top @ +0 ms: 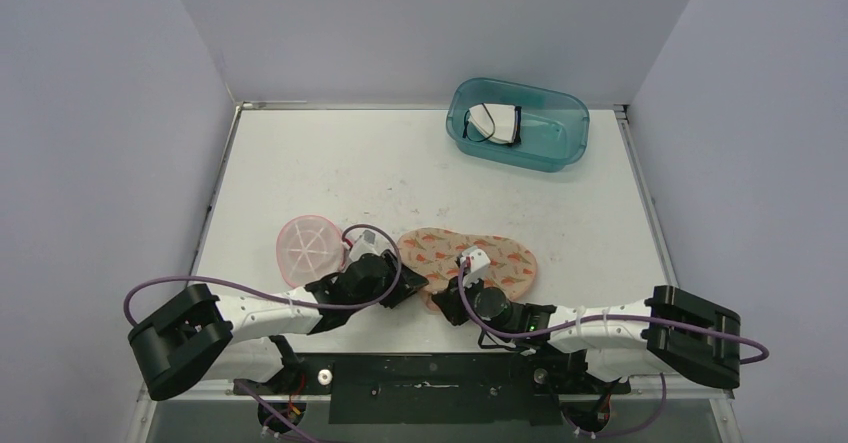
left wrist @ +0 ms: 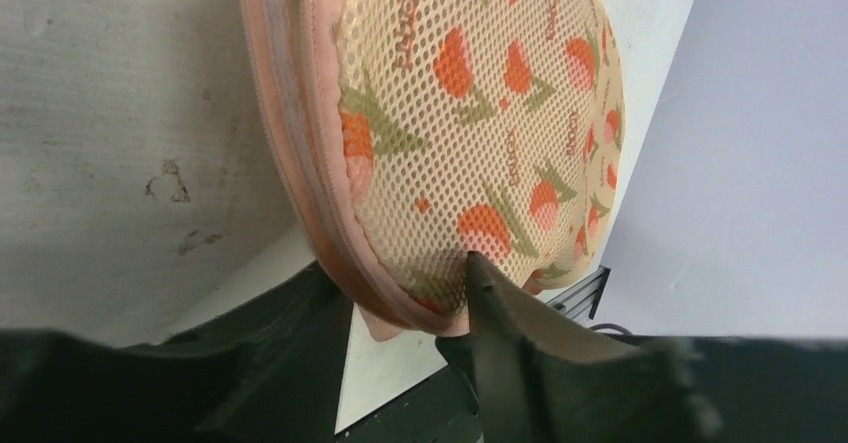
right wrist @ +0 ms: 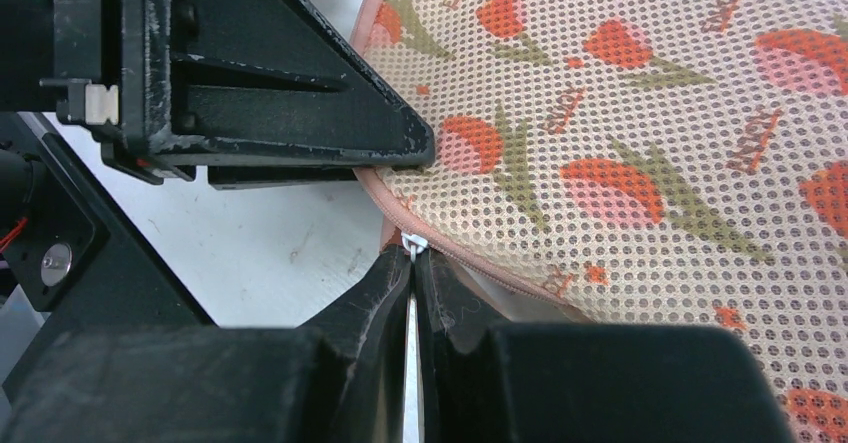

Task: Unzip the laundry bag and remove the bra
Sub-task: Unzip the laundry bag at the center of the board.

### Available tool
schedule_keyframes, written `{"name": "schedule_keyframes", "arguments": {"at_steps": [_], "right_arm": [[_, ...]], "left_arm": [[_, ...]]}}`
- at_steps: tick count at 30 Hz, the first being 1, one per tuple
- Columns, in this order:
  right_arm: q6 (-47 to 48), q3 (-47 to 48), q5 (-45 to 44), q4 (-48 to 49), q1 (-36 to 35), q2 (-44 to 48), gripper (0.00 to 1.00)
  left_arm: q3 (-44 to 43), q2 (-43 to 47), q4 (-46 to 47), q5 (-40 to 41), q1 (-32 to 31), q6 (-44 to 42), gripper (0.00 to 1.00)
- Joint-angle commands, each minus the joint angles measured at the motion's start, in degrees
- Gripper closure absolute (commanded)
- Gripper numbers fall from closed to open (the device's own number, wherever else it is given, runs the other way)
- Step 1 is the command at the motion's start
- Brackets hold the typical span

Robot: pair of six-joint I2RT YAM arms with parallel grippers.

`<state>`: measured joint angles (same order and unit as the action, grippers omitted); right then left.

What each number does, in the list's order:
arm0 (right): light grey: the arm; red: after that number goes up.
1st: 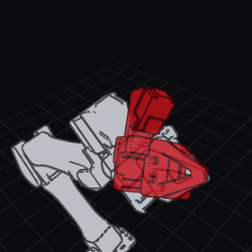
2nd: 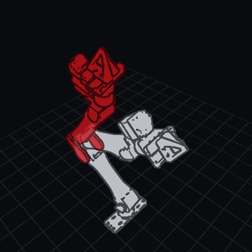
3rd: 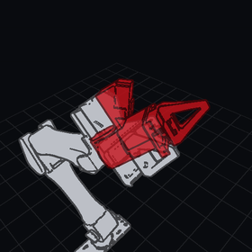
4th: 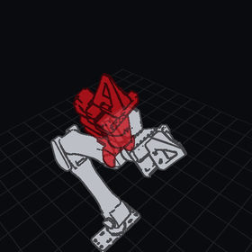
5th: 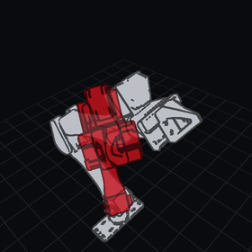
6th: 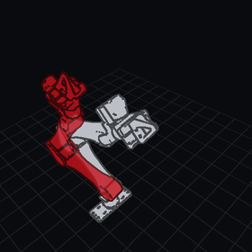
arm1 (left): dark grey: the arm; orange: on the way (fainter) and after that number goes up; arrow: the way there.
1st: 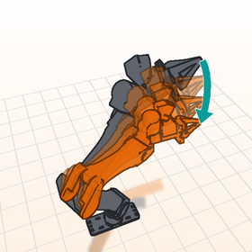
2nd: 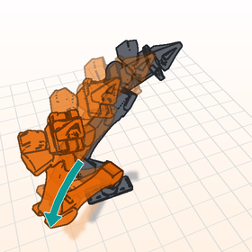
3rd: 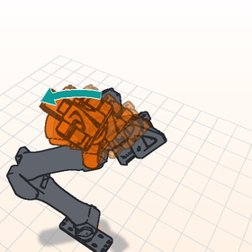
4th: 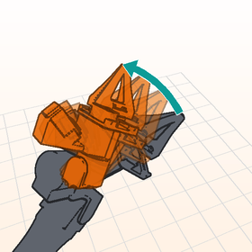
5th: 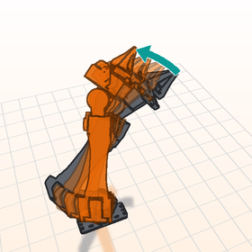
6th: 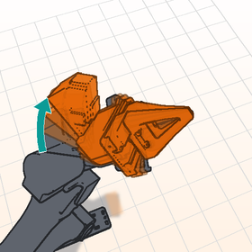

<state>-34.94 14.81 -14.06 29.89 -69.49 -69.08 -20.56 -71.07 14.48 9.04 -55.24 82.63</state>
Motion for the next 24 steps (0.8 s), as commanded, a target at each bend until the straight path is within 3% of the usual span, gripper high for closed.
{"name": "schedule_keyframes", "arguments": {"at_steps": [1,9,24], "right_arm": [[0.33,1.30,-0.47,1.66,-0.55,1.55,0.95],[-0.13,1.60,-2.13,-2.58,-0.57,3.48,0.95],[-3.72,1.29,-8.18,-13.81,-0.55,8.67,0.95]], "left_arm": [[-2.13,-0.10,3.59,1.55,0.99,0.27,0.69],[-1.35,1.86,-0.05,4.20,1.36,1.80,1.00],[-0.65,5.66,-3.96,6.71,1.64,1.95,1.00]]}}
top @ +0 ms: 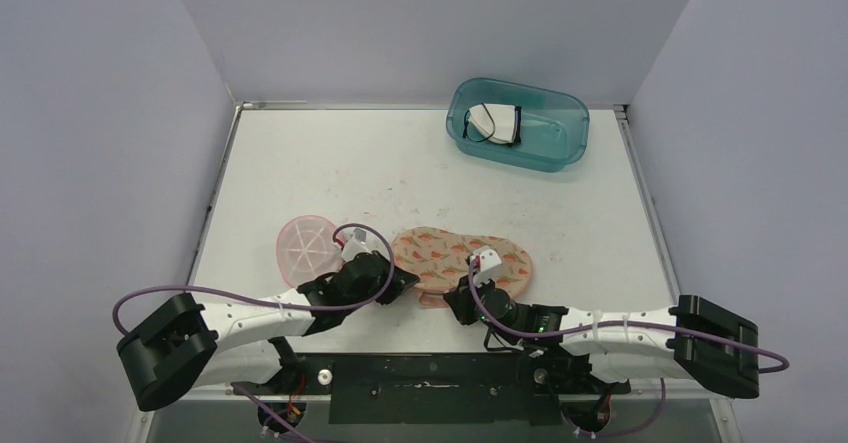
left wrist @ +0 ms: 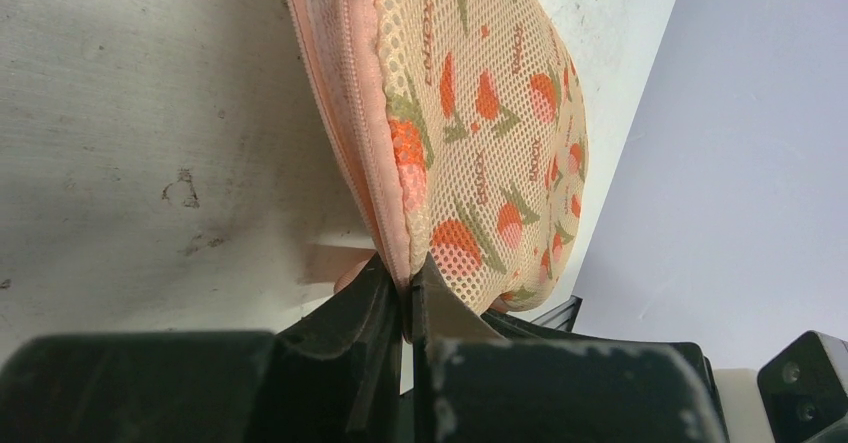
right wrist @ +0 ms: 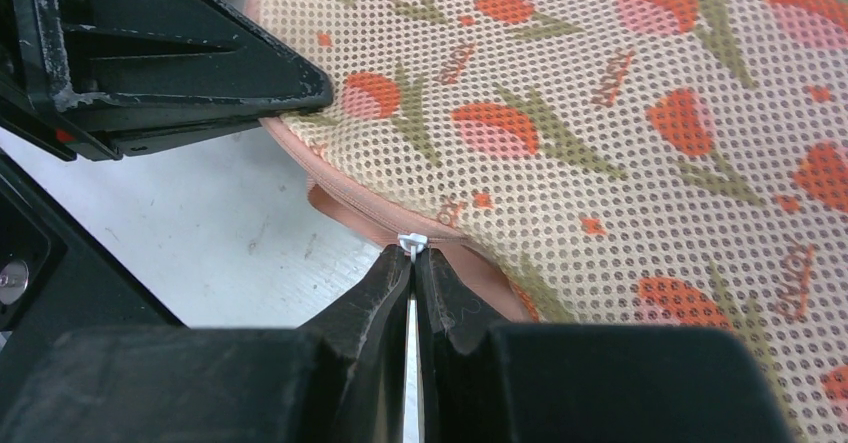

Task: Unzip the laundry bag and remove the bra
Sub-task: Unzip the laundry bag at the center of the board.

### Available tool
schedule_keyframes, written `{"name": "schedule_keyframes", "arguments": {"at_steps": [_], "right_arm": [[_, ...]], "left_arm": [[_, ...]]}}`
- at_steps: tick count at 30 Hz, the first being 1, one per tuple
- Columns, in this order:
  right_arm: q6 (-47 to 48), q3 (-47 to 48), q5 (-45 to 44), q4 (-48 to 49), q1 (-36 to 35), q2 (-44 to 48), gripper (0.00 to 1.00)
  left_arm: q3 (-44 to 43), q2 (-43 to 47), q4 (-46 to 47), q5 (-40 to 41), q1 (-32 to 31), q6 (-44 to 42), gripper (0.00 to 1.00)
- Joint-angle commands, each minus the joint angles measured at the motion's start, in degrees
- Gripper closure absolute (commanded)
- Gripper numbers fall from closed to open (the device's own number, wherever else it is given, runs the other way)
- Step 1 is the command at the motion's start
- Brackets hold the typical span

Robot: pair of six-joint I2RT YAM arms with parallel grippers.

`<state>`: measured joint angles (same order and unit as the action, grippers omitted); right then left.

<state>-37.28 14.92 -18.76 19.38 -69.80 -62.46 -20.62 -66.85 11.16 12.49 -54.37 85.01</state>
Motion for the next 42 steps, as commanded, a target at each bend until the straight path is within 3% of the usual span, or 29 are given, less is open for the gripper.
{"name": "schedule_keyframes", "arguments": {"at_steps": [1,16,21,25,28,33,42], "right_arm": [[-1.44,1.12,-3.66,-3.74,-0.25,2.40,0.95],[-0.99,0.68,-4.62,-6.48,-0.08,4.41,0.95],[-0.60,1.45,-4.22,-5.05,0.10,2.94,0.95],[0.04,2.17,-3.64,-4.34,0.10,2.19,0.95],[0.71,2.22,-1.94,-2.77,0.27,1.55,0.95],[1.29,1.82,0.66,1.69,0.28,0.22,0.95],[3.33,2.48,5.71,6.28,0.10,-0.84,0.95]], "left_arm": [[-0.50,1.58,-0.61,3.06,0.88,-0.60,1.00],[-3.20,0.10,0.40,-3.44,7.92,-7.72,0.97],[-2.31,2.10,0.20,-5.80,7.77,-7.91,0.39],[-1.69,5.91,-4.14,-7.60,6.07,-6.99,0.19],[-0.25,10.05,-7.10,-5.34,2.11,-2.68,0.14],[1.61,13.69,-3.79,0.89,-5.27,3.13,0.11],[-4.23,0.26,2.84,-0.38,-6.43,2.35,0.14]]}}
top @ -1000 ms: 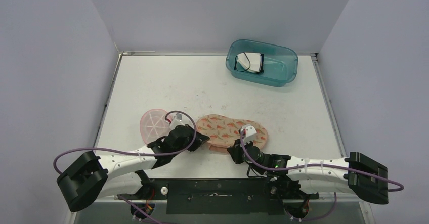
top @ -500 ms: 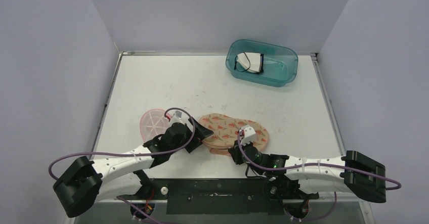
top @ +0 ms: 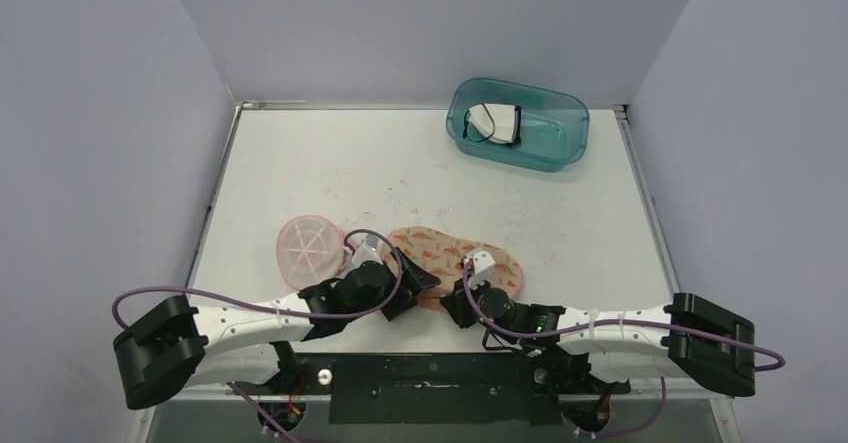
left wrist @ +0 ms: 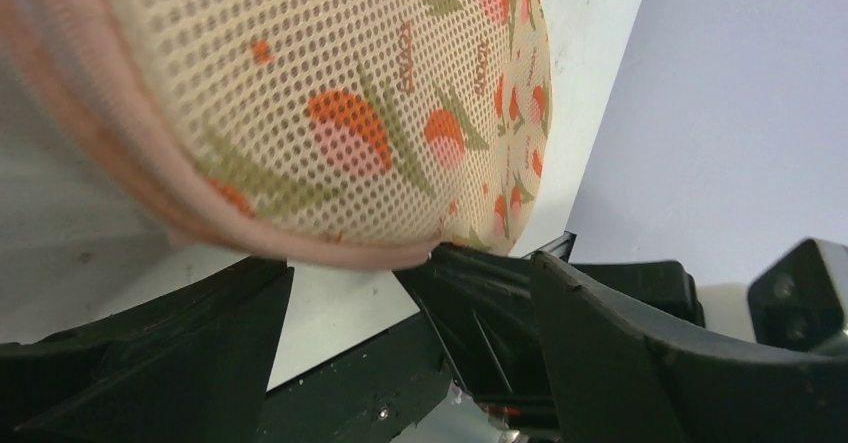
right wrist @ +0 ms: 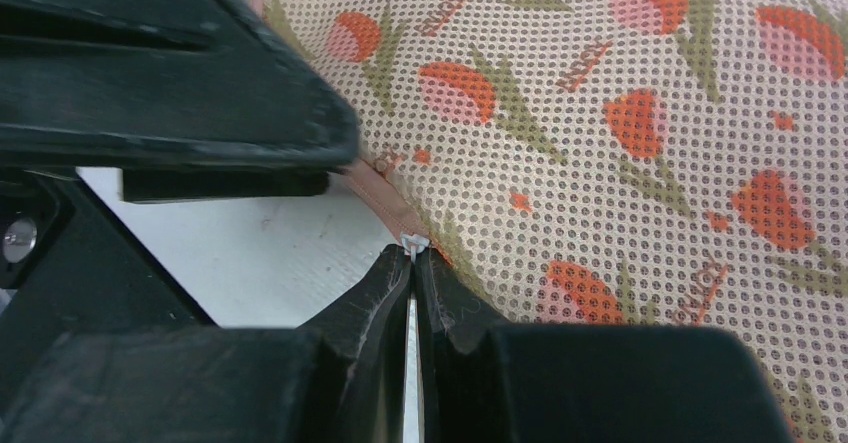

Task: Unzip the laundry bag and remove the bra
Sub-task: Unzip the laundry bag at the center of the board.

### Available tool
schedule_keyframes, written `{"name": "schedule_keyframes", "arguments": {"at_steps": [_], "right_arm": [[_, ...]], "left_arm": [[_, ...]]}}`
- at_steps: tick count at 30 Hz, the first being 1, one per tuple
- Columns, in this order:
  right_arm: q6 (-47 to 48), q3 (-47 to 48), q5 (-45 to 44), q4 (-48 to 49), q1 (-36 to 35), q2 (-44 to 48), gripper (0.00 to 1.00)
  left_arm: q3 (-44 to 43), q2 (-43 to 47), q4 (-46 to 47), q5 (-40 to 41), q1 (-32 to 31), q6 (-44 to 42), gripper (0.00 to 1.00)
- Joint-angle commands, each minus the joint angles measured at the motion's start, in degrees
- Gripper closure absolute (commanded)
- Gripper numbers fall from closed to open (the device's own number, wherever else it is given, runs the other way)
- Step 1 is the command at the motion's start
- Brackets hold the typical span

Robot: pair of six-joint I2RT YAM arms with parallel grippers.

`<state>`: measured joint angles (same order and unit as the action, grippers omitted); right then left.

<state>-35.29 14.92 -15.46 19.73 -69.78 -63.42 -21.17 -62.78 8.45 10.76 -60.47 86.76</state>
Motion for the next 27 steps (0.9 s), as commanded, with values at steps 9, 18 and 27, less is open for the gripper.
{"name": "schedule_keyframes", "arguments": {"at_steps": [9,18,27], "right_arm": [[1.80,2.00,2.72,5.33,-0.02,1.71,0.95],[1.71,1.96,2.37,4.09,-0.09,2.79,0.95],[1.17,1.62,0.78,-0.85,-0.01,5.66,0.95]], "left_arm": [[-5.21,-8.14,7.25,2.60,1.30,-0.03,0.33],[-4.50,-7.53,5.04,4.90,2.00,0.97,0.73],[-4.17,-7.05,2.84,6.06,2.58,2.00,1.00]]}}
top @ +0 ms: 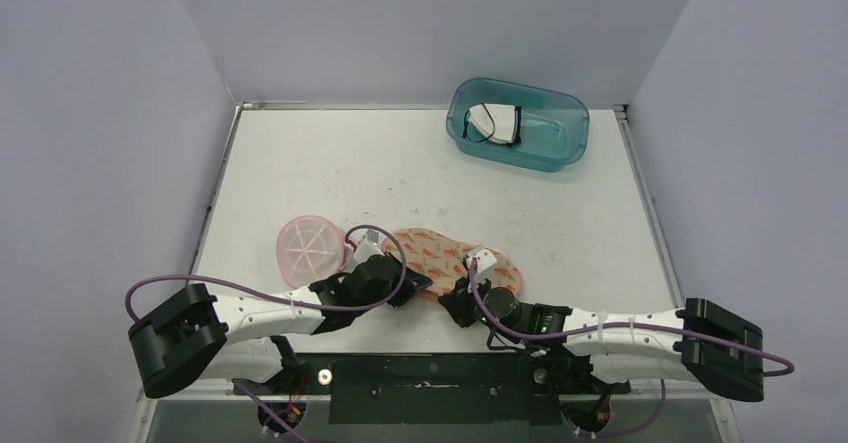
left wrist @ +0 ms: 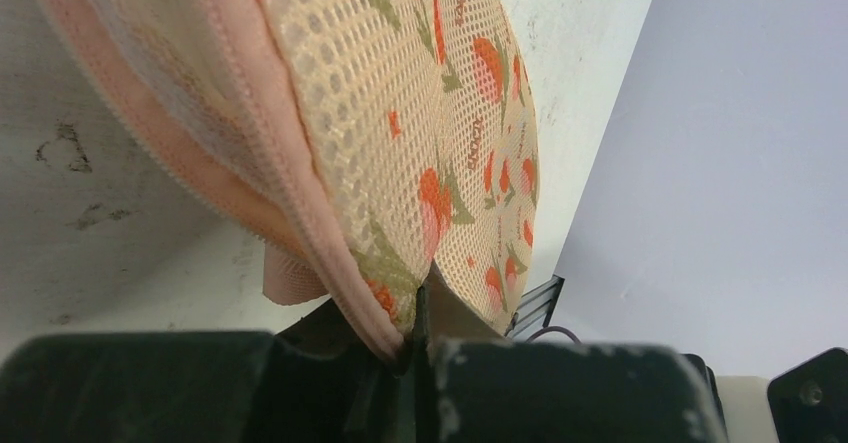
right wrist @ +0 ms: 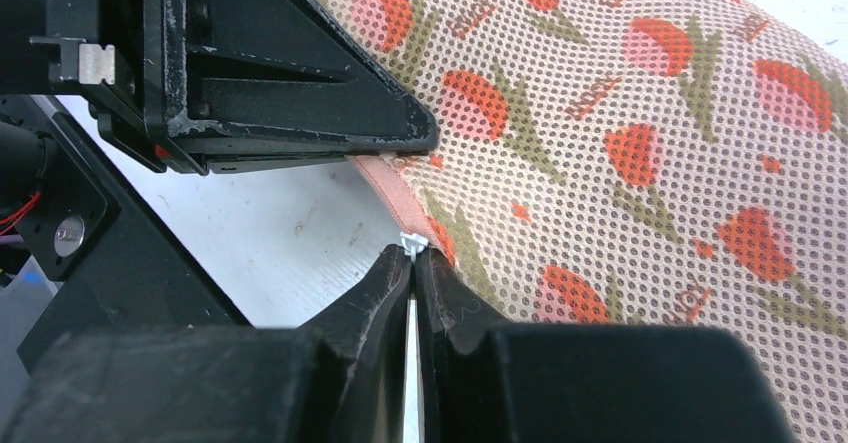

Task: Unzip the laundry bag and remove the bra
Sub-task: Unzip the laundry bag at the center of the board.

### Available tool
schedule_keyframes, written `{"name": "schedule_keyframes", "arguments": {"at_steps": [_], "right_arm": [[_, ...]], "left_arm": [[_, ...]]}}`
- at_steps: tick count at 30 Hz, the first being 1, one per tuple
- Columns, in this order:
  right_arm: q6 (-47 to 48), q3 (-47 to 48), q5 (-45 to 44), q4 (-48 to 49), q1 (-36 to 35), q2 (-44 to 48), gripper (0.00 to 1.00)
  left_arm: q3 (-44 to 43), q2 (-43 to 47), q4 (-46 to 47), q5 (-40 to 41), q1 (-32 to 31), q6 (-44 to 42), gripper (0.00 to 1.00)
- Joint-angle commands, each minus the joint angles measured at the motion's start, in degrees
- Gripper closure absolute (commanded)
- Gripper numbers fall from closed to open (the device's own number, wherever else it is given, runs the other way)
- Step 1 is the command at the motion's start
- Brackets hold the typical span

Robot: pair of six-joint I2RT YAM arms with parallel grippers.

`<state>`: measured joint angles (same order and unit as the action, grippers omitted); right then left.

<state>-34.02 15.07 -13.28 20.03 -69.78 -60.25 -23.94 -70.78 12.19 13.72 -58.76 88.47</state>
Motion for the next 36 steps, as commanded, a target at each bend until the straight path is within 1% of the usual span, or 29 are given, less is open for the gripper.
{"name": "schedule_keyframes", "arguments": {"at_steps": [1,11,19,24,29,33,35,36], "right_arm": [[-0.15,1.45,-1.81,-1.96,-0.01,2.84,0.95],[-2.80,1.10,-7.77,-10.41,0.08,6.24,0.95],[-3.86,1.27,-9.51,-13.58,0.08,7.75,0.95],[-4.68,0.70,-10.83,-15.06,0.08,9.06,0.95],[-4.92,0.18,-10.58,-15.23,0.08,9.78,0.95],[-4.74,-0.13,-9.87,-14.13,0.08,9.63,0.95],[-4.58,0.04,-9.70,-13.86,0.08,9.46,0.95],[-4.49,0.05,-9.60,-13.76,0.08,9.41,0.95]], "left_arm": [[-1.24,1.13,-1.16,3.34,0.89,0.37,1.00],[0.11,3.90,-2.99,4.19,2.24,0.92,1.00],[0.94,4.60,-2.96,3.85,3.26,0.64,1.00],[0.93,3.12,-0.47,0.70,4.69,-1.93,1.00],[0.47,1.33,1.21,-2.89,8.03,-5.02,1.00],[-1.67,-0.71,1.61,-6.35,10.20,-8.17,1.00],[-2.29,-1.29,1.88,-7.18,10.56,-9.26,0.95],[-2.47,-1.46,2.26,-7.65,10.59,-9.61,0.91]]}}
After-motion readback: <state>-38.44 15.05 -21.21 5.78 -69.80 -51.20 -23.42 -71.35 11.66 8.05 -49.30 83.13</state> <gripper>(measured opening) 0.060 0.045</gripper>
